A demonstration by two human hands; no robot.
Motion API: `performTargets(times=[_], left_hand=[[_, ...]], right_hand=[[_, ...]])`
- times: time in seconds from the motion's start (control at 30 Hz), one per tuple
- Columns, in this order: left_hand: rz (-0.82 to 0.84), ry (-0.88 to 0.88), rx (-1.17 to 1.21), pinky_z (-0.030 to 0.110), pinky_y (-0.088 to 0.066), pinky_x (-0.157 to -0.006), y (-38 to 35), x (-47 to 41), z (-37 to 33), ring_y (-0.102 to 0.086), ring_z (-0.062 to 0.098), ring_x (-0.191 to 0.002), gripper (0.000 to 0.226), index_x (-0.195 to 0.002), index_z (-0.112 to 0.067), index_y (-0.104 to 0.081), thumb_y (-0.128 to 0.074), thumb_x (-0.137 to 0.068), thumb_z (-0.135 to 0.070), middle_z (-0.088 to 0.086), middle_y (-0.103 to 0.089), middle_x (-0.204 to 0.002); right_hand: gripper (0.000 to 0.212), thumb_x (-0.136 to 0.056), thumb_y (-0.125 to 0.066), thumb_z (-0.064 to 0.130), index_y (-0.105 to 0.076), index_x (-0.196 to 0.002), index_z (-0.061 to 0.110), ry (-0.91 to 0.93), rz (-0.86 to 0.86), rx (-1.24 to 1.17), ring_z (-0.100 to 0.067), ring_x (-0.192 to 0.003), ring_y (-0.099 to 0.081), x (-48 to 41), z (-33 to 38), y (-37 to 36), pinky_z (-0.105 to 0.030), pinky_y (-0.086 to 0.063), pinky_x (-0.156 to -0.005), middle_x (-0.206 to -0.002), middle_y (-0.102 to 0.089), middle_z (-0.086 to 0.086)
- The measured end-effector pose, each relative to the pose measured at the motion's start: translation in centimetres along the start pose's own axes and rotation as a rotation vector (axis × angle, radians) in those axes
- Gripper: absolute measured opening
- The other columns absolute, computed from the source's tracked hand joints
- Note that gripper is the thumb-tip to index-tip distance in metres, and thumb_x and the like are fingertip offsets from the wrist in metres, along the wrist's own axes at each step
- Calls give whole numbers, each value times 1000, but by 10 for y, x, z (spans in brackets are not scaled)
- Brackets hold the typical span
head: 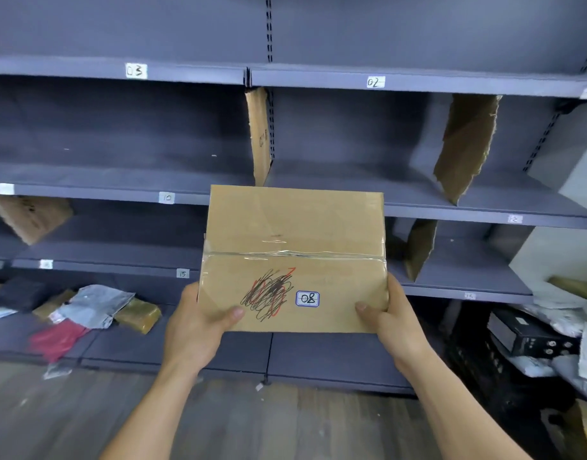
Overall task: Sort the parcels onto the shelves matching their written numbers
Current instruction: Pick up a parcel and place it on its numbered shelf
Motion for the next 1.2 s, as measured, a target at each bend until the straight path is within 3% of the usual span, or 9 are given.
performTargets(times=[0.23, 0.33, 0.4, 0.53, 0.7, 0.97, 1.07, 1.2], left_hand=[[-166, 96, -8, 40, -51, -85, 42, -1, 28, -63, 19, -101, 57, -117, -27, -53, -87, -72, -36, -13, -68, -105], [-237, 132, 3, 44, -52, -88, 60, 1, 37, -64, 19, -101, 58, -113, -28, -54, -88, -68, -38, -13, -68, -104], [-288, 153, 1, 39, -50, -81, 71, 5, 39, -62, 19, -100, 59, -114, -27, -53, -89, -69, -34, -13, -67, -104], [-363, 201, 14, 37, -50, -79, 93, 13, 56, -64, 17, -100, 70, -120, -26, -53, -92, -62, -34, -11, -68, -107], [-498, 293, 29, 45, -54, -87, 135, 26, 83, -66, 18, -100, 75, -116, -30, -52, -91, -53, -41, -12, -69, -104], [-620, 331, 36, 48, -55, -86, 219, 12, 137, -65, 22, -100, 83, -113, -29, -53, -83, -40, -56, -11, -69, -104], [-647, 336, 35, 47, -54, -88, 258, -3, 158, -64, 23, -102, 76, -111, -29, -52, -84, -45, -51, -10, -68, -106], [-675, 347, 60, 45, -52, -90, 309, -18, 183, -61, 25, -105, 68, -114, -28, -48, -92, -62, -28, -6, -65, -107]], right_hand=[[56, -93, -62, 7, -45, -138, 35, 38, 202, 37, -10, -116, -61, -38, 9, -59, -38, -52, -96, -122, -66, 17], [57, -93, -62, 7, -43, -139, 35, 50, 287, 50, -8, -118, -59, -53, 17, -86, -36, -49, -101, -124, -64, 18], [58, -92, -62, 10, -43, -140, 37, 71, 351, 63, -7, -119, -58, -62, 21, -104, -37, -48, -102, -126, -62, 19], [63, -93, -62, 7, -40, -145, 35, 89, 438, 59, -3, -119, -56, -70, 29, -139, -30, -47, -98, -129, -59, 20], [66, -93, -63, 7, -39, -146, 38, 101, 572, 69, -5, -120, -57, -72, 36, -203, -38, -45, -108, -127, -61, 23], [69, -90, -65, 7, -38, -146, 37, 118, 683, 75, -5, -120, -58, -63, 43, -324, -41, -46, -108, -127, -62, 20], [68, -88, -66, 9, -40, -144, 39, 137, 704, 97, -6, -119, -59, -62, 53, -378, -43, -47, -107, -126, -63, 22], [67, -88, -66, 12, -41, -142, 43, 138, 745, 106, -6, -118, -60, -56, 67, -446, -44, -49, -105, -124, -64, 23]])
Point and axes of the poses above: each hand's wrist, its own x-axis away from the middle knuckle, its own y-axis out of the back of the hand, z = x × y, the point moved 7 cm from there along -x, towards the middle knuckle
